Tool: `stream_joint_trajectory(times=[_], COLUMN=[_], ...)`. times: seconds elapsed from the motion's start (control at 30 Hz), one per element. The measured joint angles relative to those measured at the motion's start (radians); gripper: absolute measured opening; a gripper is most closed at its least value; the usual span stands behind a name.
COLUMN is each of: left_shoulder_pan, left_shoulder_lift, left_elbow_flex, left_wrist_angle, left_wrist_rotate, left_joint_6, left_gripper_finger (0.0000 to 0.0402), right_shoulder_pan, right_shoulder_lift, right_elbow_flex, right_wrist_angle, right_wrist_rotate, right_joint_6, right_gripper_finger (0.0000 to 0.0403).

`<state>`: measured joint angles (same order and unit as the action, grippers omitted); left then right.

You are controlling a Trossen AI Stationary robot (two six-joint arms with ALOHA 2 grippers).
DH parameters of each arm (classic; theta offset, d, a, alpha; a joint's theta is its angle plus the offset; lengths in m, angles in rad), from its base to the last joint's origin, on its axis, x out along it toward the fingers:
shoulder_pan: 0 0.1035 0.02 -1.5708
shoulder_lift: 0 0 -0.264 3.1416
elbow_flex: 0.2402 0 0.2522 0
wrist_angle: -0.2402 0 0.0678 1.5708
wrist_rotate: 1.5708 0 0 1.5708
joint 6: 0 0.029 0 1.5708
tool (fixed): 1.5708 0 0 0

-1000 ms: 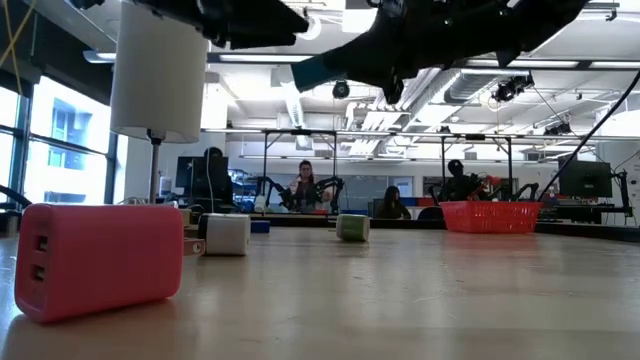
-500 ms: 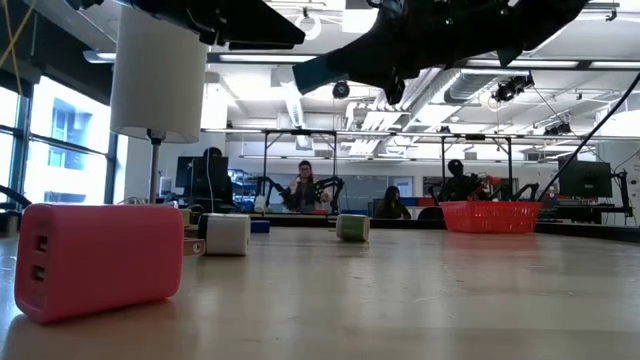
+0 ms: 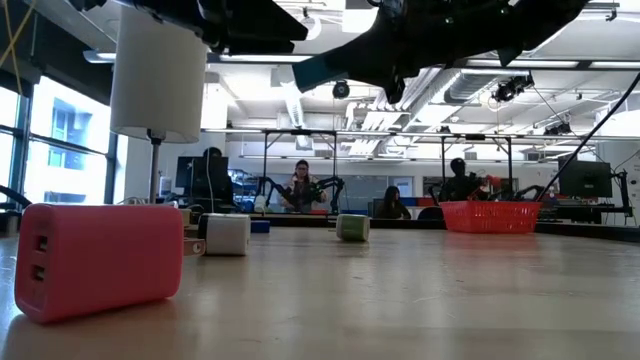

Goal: Pick & Place Office items
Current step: Put the light blue digital clock into the bottom red basket

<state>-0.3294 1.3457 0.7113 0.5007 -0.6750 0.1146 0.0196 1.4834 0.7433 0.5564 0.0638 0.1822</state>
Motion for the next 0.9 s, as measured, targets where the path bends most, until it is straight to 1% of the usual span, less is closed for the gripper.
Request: stream_joint_trajectory(times=[0.17,0.4,0.5,0.67,0.9], left_shoulder_pan=[-0.004,0.025,0.028,0.028,0.023], left_shoulder_lift=[0.000,0.001,0.001,0.001,0.018], left_elbow_flex=[0.000,0.000,0.000,0.000,0.000], left_wrist_angle=[0.001,0.015,0.031,0.027,0.018], left_wrist_rotate=[-0.003,-0.014,-0.014,-0.014,-0.014], left_joint_6=[-0.036,0.064,0.082,0.193,0.358], left_gripper_finger=[0.0326,0.0326,0.0326,0.0326,0.0326], right_shoulder_pan=[0.000,0.000,0.000,0.000,0.000], right_shoulder_lift=[0.000,0.000,0.000,0.000,0.000], right_elbow_flex=[0.000,0.000,0.000,0.000,0.000], right_wrist_angle=[-0.001,-0.002,-0.002,-0.001,0.002], right_wrist_rotate=[0.013,0.013,0.015,0.017,0.051], right_joint_6=[0.000,0.000,0.000,0.003,0.025], right_gripper_finger=[0.0052,0.0052,0.0052,0.0052,0.0052])
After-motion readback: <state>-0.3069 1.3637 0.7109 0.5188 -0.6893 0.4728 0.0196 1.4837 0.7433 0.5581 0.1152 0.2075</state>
